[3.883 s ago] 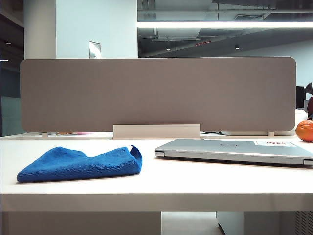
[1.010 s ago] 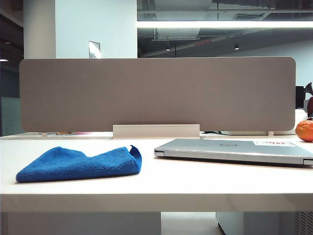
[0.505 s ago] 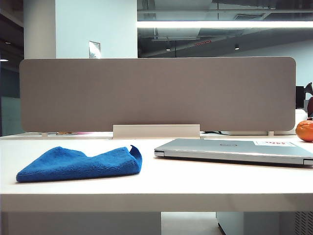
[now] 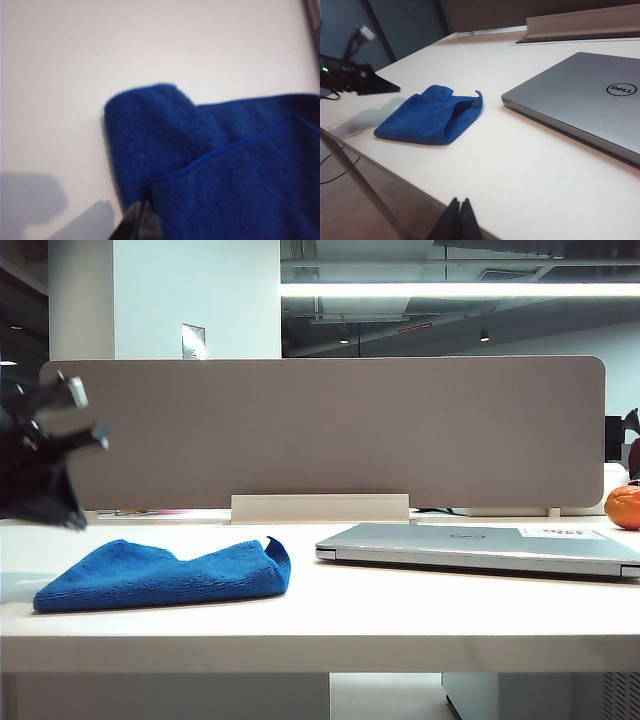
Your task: Pick up the blue rag and put it over the laptop.
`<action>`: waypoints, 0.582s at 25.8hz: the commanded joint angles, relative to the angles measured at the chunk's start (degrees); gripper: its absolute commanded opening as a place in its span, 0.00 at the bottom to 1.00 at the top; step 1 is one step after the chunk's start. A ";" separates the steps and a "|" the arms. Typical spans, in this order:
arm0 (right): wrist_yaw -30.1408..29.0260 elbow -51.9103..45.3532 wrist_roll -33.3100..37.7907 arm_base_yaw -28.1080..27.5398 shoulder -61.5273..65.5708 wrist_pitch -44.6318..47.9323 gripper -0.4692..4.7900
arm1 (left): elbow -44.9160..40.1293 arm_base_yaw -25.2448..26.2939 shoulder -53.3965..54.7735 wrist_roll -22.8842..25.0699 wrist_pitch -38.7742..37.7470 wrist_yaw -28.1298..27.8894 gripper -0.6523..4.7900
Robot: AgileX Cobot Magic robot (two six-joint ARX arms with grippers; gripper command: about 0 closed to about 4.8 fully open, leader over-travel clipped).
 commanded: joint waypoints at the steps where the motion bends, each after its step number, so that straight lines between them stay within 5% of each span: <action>1: -0.07 -0.33 0.02 -0.07 -0.11 1.01 0.08 | 1.44 -0.09 4.92 -0.20 0.79 -0.13 0.52; 5: -0.07 -0.33 0.04 -0.07 -0.11 0.98 0.08 | 1.66 -0.20 8.15 -0.20 0.96 1.05 0.76; 15: -0.09 -0.33 0.04 -0.09 -0.11 0.94 0.08 | 1.60 -4.02 9.05 -0.22 2.47 0.15 0.76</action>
